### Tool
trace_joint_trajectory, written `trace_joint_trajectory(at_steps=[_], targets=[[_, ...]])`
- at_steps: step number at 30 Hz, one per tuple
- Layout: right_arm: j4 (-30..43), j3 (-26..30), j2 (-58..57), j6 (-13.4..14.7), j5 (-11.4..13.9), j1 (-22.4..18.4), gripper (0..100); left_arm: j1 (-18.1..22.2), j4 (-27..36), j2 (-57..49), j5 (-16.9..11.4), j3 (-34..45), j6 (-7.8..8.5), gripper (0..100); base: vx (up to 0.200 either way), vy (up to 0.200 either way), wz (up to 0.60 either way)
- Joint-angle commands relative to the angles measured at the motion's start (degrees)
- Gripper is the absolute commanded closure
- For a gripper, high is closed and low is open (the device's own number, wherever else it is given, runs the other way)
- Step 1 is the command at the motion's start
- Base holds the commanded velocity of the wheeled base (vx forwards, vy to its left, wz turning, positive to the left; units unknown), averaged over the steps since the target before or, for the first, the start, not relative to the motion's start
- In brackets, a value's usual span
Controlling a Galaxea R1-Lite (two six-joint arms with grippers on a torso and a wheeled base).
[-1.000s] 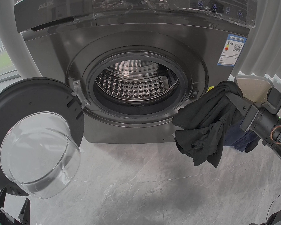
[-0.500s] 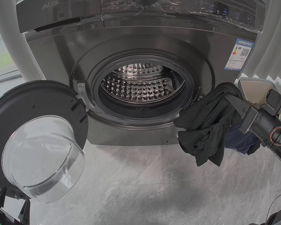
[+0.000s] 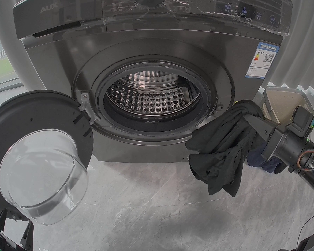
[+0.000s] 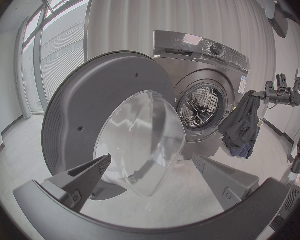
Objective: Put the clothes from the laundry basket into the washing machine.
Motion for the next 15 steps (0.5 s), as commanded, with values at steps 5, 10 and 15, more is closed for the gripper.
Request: trace_joint_trajectory(at_steps=[5, 10, 15], targets=[[-0.3, -0.8, 3.5, 3.4, 0.4, 4.1, 100, 0.1, -0.1, -0.7, 0.5, 1.0, 0.80, 0, 0.000, 0.000, 0.00], [-0.3, -3.1, 6.8, 3.3, 0.3, 5.1, 100, 0.1, -0.1, -0.7, 0.5, 1.0, 1.50, 0, 0.000, 0.000, 0.00], [-0.4, -7.9, 11.9, 3.5, -2.1, 5.0, 100, 0.2, -0.1, -0.7, 0.5, 1.0, 1.41, 0, 0.000, 0.000, 0.00]])
